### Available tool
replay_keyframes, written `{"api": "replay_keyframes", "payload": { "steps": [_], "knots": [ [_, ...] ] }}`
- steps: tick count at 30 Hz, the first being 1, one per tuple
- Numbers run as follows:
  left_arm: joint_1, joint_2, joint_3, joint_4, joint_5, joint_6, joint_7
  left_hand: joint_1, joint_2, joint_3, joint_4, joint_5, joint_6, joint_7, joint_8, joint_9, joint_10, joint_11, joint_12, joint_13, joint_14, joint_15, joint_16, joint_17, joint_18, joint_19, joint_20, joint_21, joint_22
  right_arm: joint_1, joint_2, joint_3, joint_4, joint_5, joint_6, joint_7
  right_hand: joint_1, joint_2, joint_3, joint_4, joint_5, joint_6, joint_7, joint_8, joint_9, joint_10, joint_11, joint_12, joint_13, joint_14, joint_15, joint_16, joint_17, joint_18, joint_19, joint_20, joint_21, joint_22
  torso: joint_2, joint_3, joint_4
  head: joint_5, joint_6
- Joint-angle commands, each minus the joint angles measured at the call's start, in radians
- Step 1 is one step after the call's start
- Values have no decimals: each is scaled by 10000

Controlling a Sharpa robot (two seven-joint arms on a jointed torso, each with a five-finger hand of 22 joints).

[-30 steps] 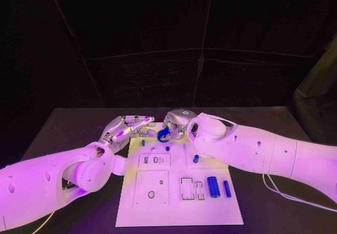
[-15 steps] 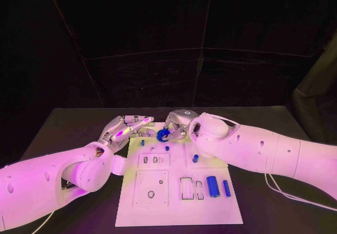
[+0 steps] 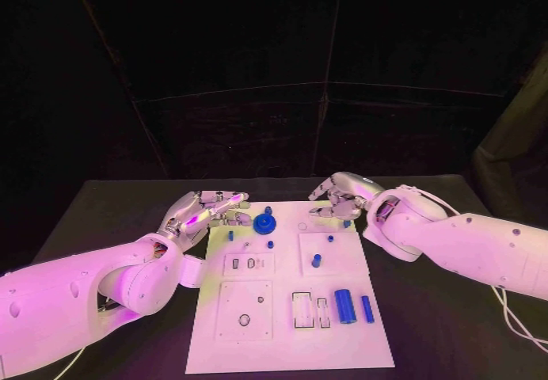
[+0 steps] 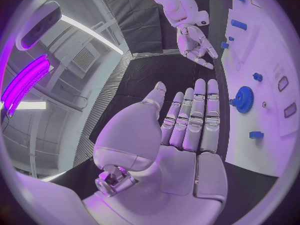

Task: Assemble the parts on the task board

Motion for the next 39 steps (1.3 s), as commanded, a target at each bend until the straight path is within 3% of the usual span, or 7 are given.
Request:
{"api": "replay_keyframes", "payload": {
  "steps": [1, 5, 8, 14, 21, 26, 39],
  "knots": [
    [17, 12, 7, -18, -40, 133, 31, 82, 15, 6, -55, 60, 82, 15, -30, -9, 63, 17, -64, -10, 62, 6, -34, 11, 144, 92, -6, -69, -10, 21, -414, -1, 38, 2206, -458, 1906, 154, -63, -27, -141, 75, 51, 35, -2, 2, -78, -21, -70, -39, 630, 32, -63, 757, -44, -70, 3, -36, 466, -6, 37, -97, -55, 60],
    [16, 59, 6, -68, -40, 164, 35, 83, 19, 15, -67, 60, 96, 6, -30, -7, 78, 10, -64, -8, 74, 1, -39, 17, 145, 102, -9, -73, -14, 17, -757, -5, -211, 2505, -184, 2238, 278, -141, -76, -272, 76, 53, 30, -9, -1, -129, -27, -150, -104, 633, 26, -64, 770, -41, -81, -3, -47, 453, 1, 90, -123, -118, 91],
    [14, 99, 6, -121, -40, 184, 35, 83, 21, 19, -72, 60, 101, 3, -30, -6, 84, 8, -64, -7, 78, -1, -40, 19, 145, 106, -10, -74, -16, -1, -817, -8, -486, 2505, 39, 2355, 330, -165, -96, -327, 46, 41, 31, -18, -5, -160, -27, -201, -147, 635, 26, -64, 777, -39, -90, -5, -54, 442, 9, 96, -111, -157, 97],
    [10, 159, 5, -200, -40, 212, 31, 83, 21, 19, -72, 60, 101, 3, -30, -6, 84, 8, -64, -7, 78, -1, -40, 19, 145, 106, -10, -74, -16, -259, -746, -11, -950, 2199, 384, 2400, 380, -192, -155, -400, -53, -17, 42, -49, -19, -232, -18, -319, -247, 627, 31, -87, 742, -24, -143, -4, -88, 374, 10, 48, -82, -216, 45],
    [5, 175, 3, -261, -40, 226, 31, 83, 21, 19, -72, 60, 101, 3, -30, -6, 84, 8, -64, -7, 78, -1, -40, 19, 145, 106, -10, -74, -16, -582, -689, -10, -1207, 1992, 480, 2465, 392, -196, -191, -426, -71, -88, 58, -75, -32, -272, -5, -377, -294, 625, 38, -93, 739, -14, -178, 0, -111, 327, 12, 57, -100, -198, -14],
    [4, 175, 3, -285, -40, 232, 30, 83, 21, 19, -72, 60, 101, 3, -30, -6, 84, 8, -64, -7, 78, -1, -40, 19, 145, 106, -10, -74, -16, -640, -660, -9, -1403, 1943, 547, 2474, 385, -200, -240, -443, -78, -205, 81, -100, -51, -292, 14, -406, -317, 625, 53, -97, 741, -12, -186, 9, -119, 317, -3, 22, -85, -245, -46],
    [2, 164, 2, -317, -40, 241, 21, 85, 28, 34, -93, 60, 114, -3, -33, -6, 101, 1, -68, -6, 92, -7, -50, 28, 146, 121, -15, -81, -22, -754, -590, -9, -1769, 1802, 870, 2405, 344, -209, -333, -446, -89, -344, 110, -94, -61, -328, 43, -460, -364, 619, 76, -115, 715, 0, -228, 27, -148, 260, -8, 23, -86, -270, -49]
  ]
}}
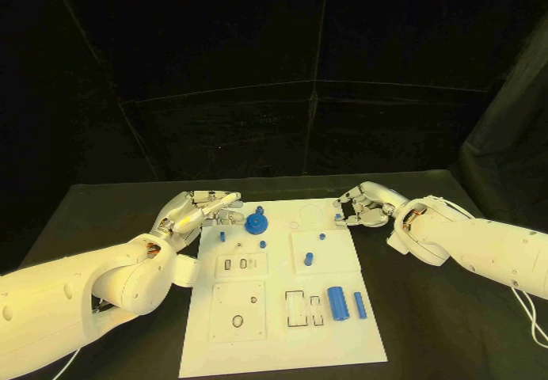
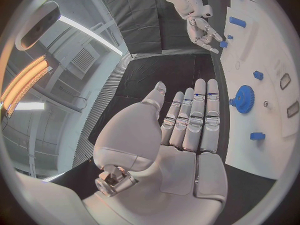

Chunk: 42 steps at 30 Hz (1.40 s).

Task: Assemble the parts on the task board

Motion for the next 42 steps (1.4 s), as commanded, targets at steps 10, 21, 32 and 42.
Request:
{"api": "replay_keyframes", "payload": {
  "steps": [10, 21, 32, 42],
  "knots": [
    [11, -8, 6, -3, -39, 144, 12, 85, 28, 6, -64, 60, 39, -5, -33, -6, 102, 0, -68, -7, 93, -7, -44, 9, 147, 86, 18, -43, -16, -55, 66, 1, -162, -154, 357, 86, 72, 29, -87, 18, -53, -29, -3, 31, 16, -69, 4, -31, 12, 622, 80, -33, 732, -2, -40, 1, -64, 264, 0, 3, 4, -1, -23],
    [11, -9, 6, -12, -39, 148, 4, 84, 28, 11, -74, 60, 39, -3, -38, -7, 104, 1, -74, -8, 95, -8, -50, 12, 146, 90, 17, -47, -19, -81, 168, 1, -288, -175, 444, 81, 315, 438, 35, -139, -388, 401, -78, 224, 97, 15, -69, 86, 115, 635, 24, -24, 778, -8, -2, -31, -54, 308, -1, -1, 10, -21, -54],
    [11, -10, 6, -39, -39, 156, -14, 102, 19, 28, -114, 59, 39, 0, -49, -9, 107, 2, -86, -10, 102, -9, -66, 19, 145, 102, 14, -57, -28, -96, 294, 2, -427, -376, 593, 35, 543, 753, 336, -354, -626, 815, -151, 334, 122, 165, -142, 288, 300, 662, -37, 15, 876, -36, 92, -88, -5, 431, -4, 2, 9, -20, -78],
    [11, -17, 5, -20, -39, 159, -37, 124, 9, 42, -150, 60, 41, -1, -57, -10, 110, 0, -95, -11, 107, -10, -77, 24, 144, 110, 11, -64, -34, -102, 317, 2, -465, -469, 513, -3, 587, 883, 513, -451, -696, 1180, -251, 463, 157, 222, -222, 358, 370, 675, -96, 37, 929, -50, 147, -134, 24, 503, -5, 0, 4, -25, -111]
  ]
}}
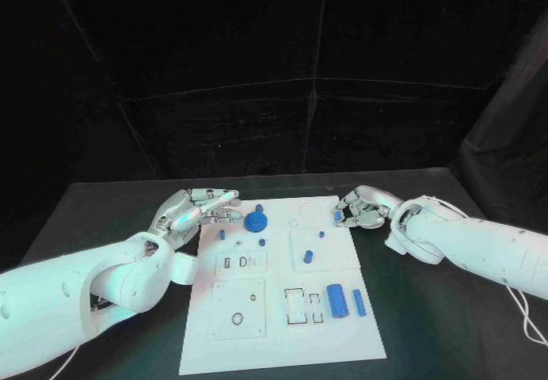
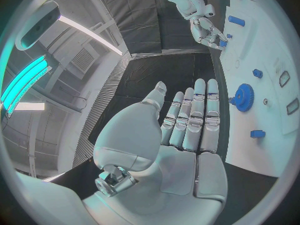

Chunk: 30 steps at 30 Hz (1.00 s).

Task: Assemble the parts on the task board

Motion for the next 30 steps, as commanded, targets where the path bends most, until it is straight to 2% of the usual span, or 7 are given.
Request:
{"api": "replay_keyframes", "payload": {
  "steps": [1, 4, 7, 14, 19, 22, 30],
  "knots": [
    [11, -2, 6, 35, -38, 129, -18, 124, 9, -8, -38, 60, 42, 0, -57, -10, 36, 0, -50, -10, 71, 25, -36, 10, 145, 75, -23, -64, -9, 11, 12, 2, 13, -121, -35, 20, 24, 167, 137, -25, -140, 231, -67, 112, 30, 58, -77, 75, 18, 677, -118, 38, 937, -54, 62, -55, 31, 522, 1, -3, 0, -4, -18],
    [11, -5, 6, 43, -38, 127, -22, 124, 9, -8, -38, 60, 42, 0, -57, -10, 36, 0, -50, -10, 71, 25, -36, 10, 145, 75, -23, -64, -9, 10, 30, 2, 11, -128, -223, 68, 51, 409, 387, -79, -548, 616, -211, 295, 87, 86, -190, 97, 47, 683, -207, 43, 957, -58, 83, -131, 42, 548, -2, 3, 1, -2, -15],
    [11, -9, 6, 42, -38, 120, -23, 124, 9, -8, -38, 60, 42, 0, -57, -10, 36, 0, -50, -10, 71, 25, -36, 10, 145, 75, -23, -64, -9, 11, 40, 3, 24, -132, -499, 77, 82, 577, 601, -148, -729, 810, -313, 408, 122, 101, -279, 88, 47, 686, -285, 44, 969, -61, 95, -203, 47, 564, -5, 9, 2, 8, -17],
    [11, -30, 5, 55, -38, 102, -25, 124, 9, -8, -38, 60, 42, 0, -57, -10, 36, 0, -50, -10, 71, 25, -36, 10, 145, 75, -23, -64, -9, 18, -81, 9, 343, -135, -1121, -127, 85, 678, 848, -252, -923, 876, -366, 461, 133, 146, -327, 110, 81, 699, -340, 65, 1023, -78, 149, -270, 76, 635, -20, -6, 1, 45, 4],
    [14, -55, 5, 69, -38, 81, -28, 124, 9, -8, -39, 60, 42, 0, -57, -10, 36, 0, -50, -10, 71, 25, -37, 10, 145, 75, -23, -65, -9, 50, -309, 19, 1170, -135, -1463, -781, -28, 667, 905, -243, -956, 843, -358, 447, 122, 159, -325, 93, 70, 696, -346, 54, 1005, -89, 183, -287, 95, 679, -44, -26, -3, 71, 21],
    [17, -63, 6, 76, -38, 76, -27, 135, 6, 7, -71, 58, 46, 1, -66, -10, 41, 0, -62, -11, 77, 25, -52, 16, 144, 85, -25, -75, -17, 138, -366, 23, 1849, -162, -1583, -1338, -48, 655, 925, -252, -950, 822, -355, 435, 116, 159, -324, 84, 64, 692, -347, 43, 986, -90, 187, -290, 96, 684, -31, -23, 6, 71, 41],
    [26, -31, 7, 78, 362, 20, -40, 131, 10, 12, -75, 58, 52, -3, -66, -10, 48, -1, -62, -10, 79, 25, -56, 19, 144, 88, -26, -78, -20, 261, 148, 25, 3167, -930, -1793, -2794, -89, 619, 970, -281, -925, 790, -345, 416, 105, 158, -319, 65, 53, 683, -347, 20, 946, -93, 198, -295, 102, 697, -105, -79, 31, 188, -90]
  ]
}}
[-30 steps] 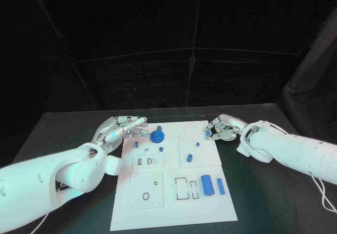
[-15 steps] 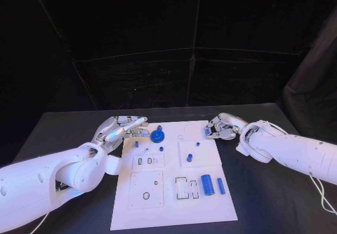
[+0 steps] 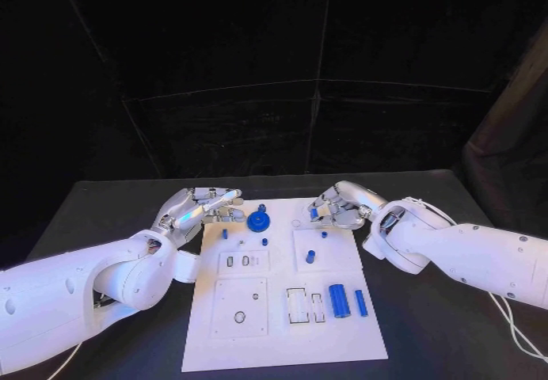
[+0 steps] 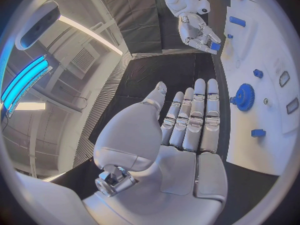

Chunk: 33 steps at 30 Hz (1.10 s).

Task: Assemble the parts on the task board

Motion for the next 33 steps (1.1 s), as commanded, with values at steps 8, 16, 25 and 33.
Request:
{"api": "replay_keyframes", "payload": {
  "steps": [8, 16, 25, 33],
  "knots": [
    [56, 49, 10, 23, 604, -82, 51, 73, -26, 14, -81, 56, 74, -16, -63, -7, 77, -11, -58, -7, 88, 21, -67, 18, 144, 61, 7, -45, -18, 39, 1263, -8, 682, -1866, -319, -2274, -51, 77, 94, -9, 72, 217, -176, 102, 83, 81, -144, -59, -51, 692, -72, -5, 902, -99, 51, -51, 78, 730, -74, -66, 25, 216, -150],
    [89, 92, 11, -104, 637, -162, 115, 67, -23, 18, -86, 57, 87, -24, -61, -5, 94, -17, -56, -5, 91, 19, -74, 22, 144, 65, 6, -50, -22, -94, 2082, -46, 441, -2335, 294, -2755, -284, -19, 134, 23, 102, 169, -149, 63, 58, 44, -120, -147, -113, 676, -56, -50, 831, -94, 35, -42, 65, 707, -64, -57, 34, 302, -200],
    [98, 116, 12, -188, 677, -164, 149, 63, -22, 21, -92, 57, 94, -29, -61, -5, 104, -21, -56, -4, 92, 18, -80, 24, 143, 66, 5, -54, -25, -295, 2692, -218, 243, -3011, 697, -3062, -356, -84, 157, 10, 158, 142, -142, 40, 44, 18, -116, -198, -151, 671, -52, -66, 810, -94, 35, -38, 64, 708, -46, -35, 10, 356, -272],
    [100, 142, 13, -224, 698, -158, 151, 63, -22, 21, -92, 57, 94, -29, -61, -5, 104, -21, -56, -4, 92, 18, -80, 24, 143, 66, 5, -54, -25, -516, 2974, -243, 150, -3430, 931, -3143, -405, -153, 177, -14, 190, 125, -131, 22, 33, -12, -108, -248, -187, 670, -47, -74, 802, -89, 19, -33, 52, 686, -53, -35, 9, 397, -347]
  ]
}}
